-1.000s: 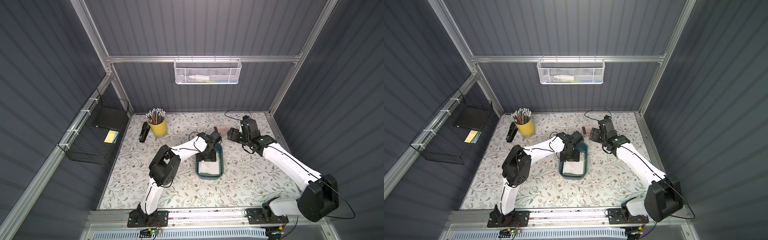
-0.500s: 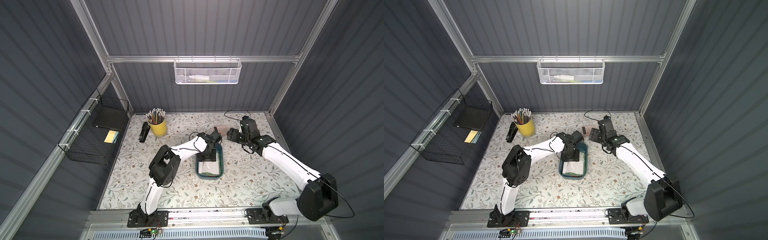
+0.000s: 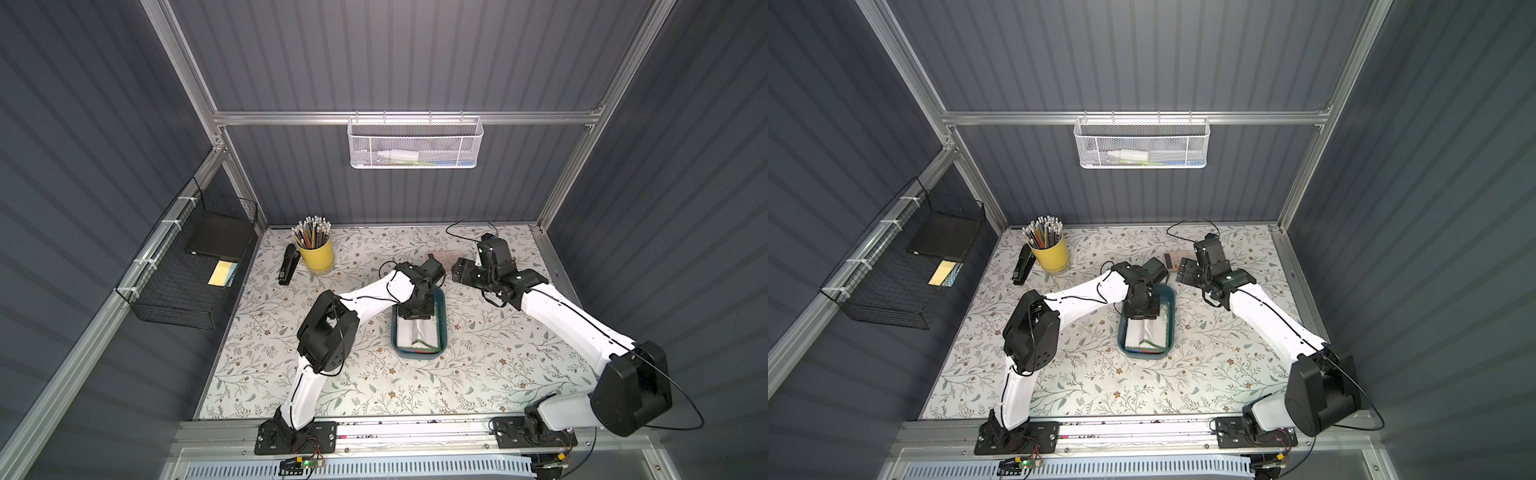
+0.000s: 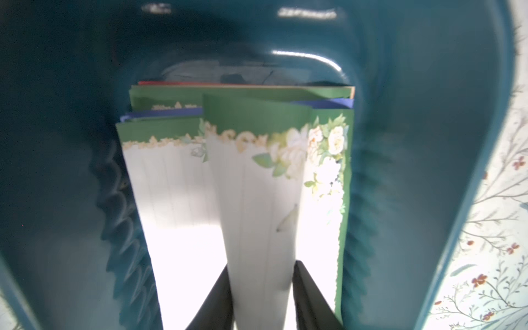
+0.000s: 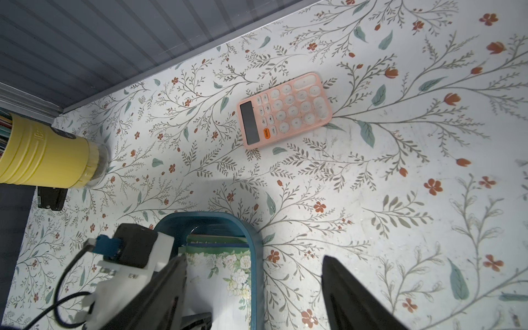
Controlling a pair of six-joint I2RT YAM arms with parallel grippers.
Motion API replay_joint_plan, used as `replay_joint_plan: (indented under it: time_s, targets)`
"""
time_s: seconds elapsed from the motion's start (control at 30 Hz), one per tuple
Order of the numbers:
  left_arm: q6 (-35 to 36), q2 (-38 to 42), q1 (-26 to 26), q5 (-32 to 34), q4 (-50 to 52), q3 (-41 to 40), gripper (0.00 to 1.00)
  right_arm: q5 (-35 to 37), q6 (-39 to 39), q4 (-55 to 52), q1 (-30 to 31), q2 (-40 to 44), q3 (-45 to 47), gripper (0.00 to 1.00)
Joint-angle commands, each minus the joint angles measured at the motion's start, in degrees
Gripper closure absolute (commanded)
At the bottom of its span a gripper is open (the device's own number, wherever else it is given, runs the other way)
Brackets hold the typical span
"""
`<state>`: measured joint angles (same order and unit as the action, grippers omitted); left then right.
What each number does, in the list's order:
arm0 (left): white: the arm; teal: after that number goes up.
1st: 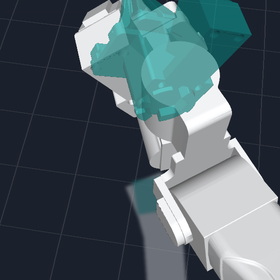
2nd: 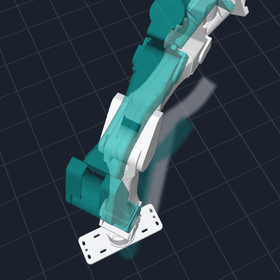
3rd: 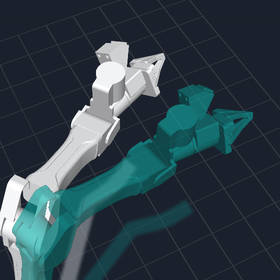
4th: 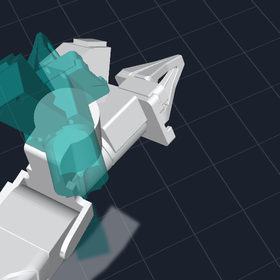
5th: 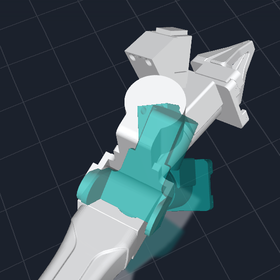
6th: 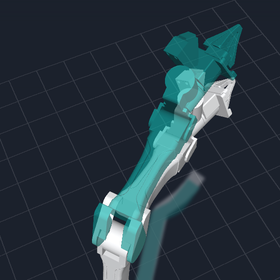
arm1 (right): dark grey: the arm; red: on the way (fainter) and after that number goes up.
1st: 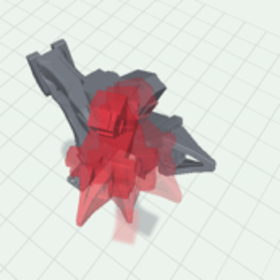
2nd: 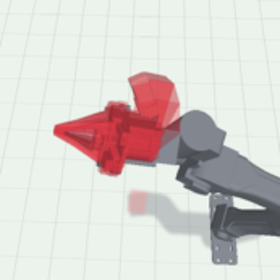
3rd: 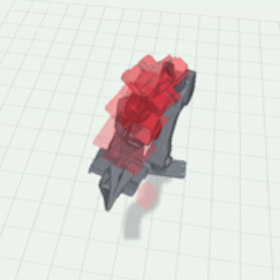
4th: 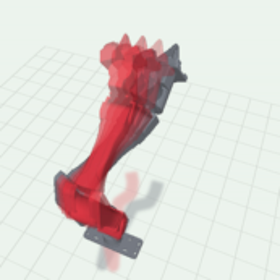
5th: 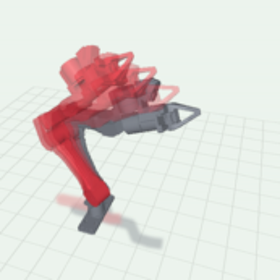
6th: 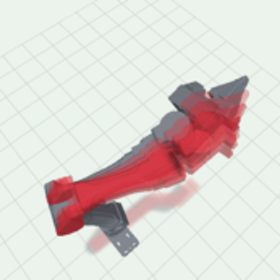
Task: Take out the stationery paper from the storage box
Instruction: Pick up the stationery paper from the storage box.
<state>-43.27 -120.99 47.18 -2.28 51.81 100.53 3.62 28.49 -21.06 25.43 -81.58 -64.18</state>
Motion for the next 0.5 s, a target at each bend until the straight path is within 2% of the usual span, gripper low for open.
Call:
replay_joint_plan:
  time_s: [0.0, 0.07, 0.17, 0.23, 0.47]
  targets:
    - [1.50, 2.46, 0.37, 1.35, 2.88, 2.14, 0.68, -1.20, 0.25, -1.91, -0.34, -1.33, -2.46, 0.22]
    - [1.95, 2.47, 0.33, 1.98, 3.96, 2.88, 0.68, -1.63, 0.03, -2.65, -0.21, -1.89, -3.34, 0.23]
    - [2.23, 3.34, 0.30, 1.85, 3.78, 3.66, 0.74, -1.76, 0.16, -2.67, -0.21, -2.35, -3.89, 0.24]
    - [1.69, 3.86, 0.28, 2.14, 3.97, 4.04, 0.82, -1.85, 0.20, -2.75, -0.25, -2.63, -4.26, 0.24]
    - [1.68, 4.75, -0.27, 3.64, 6.16, 6.20, 0.82, -2.10, 0.30, -3.27, -0.03, -3.25, -5.51, 0.24]
